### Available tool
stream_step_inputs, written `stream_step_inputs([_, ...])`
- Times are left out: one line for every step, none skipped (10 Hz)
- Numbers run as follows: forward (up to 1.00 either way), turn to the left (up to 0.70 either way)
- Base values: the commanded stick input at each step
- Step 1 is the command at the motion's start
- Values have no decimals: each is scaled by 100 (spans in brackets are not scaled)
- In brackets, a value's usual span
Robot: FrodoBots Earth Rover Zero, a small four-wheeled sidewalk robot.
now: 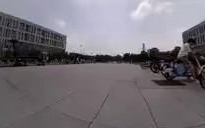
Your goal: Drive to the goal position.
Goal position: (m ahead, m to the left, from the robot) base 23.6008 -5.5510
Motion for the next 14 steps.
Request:
stream_step_inputs([70, 0])
stream_step_inputs([70, 0])
stream_step_inputs([70, 0])
stream_step_inputs([70, 0])
stream_step_inputs([70, 0])
stream_step_inputs([70, 0])
stream_step_inputs([70, 0])
stream_step_inputs([70, 0])
stream_step_inputs([70, 0])
stream_step_inputs([70, 0])
stream_step_inputs([70, 0])
stream_step_inputs([70, 0])
stream_step_inputs([70, 0])
stream_step_inputs([70, 0])
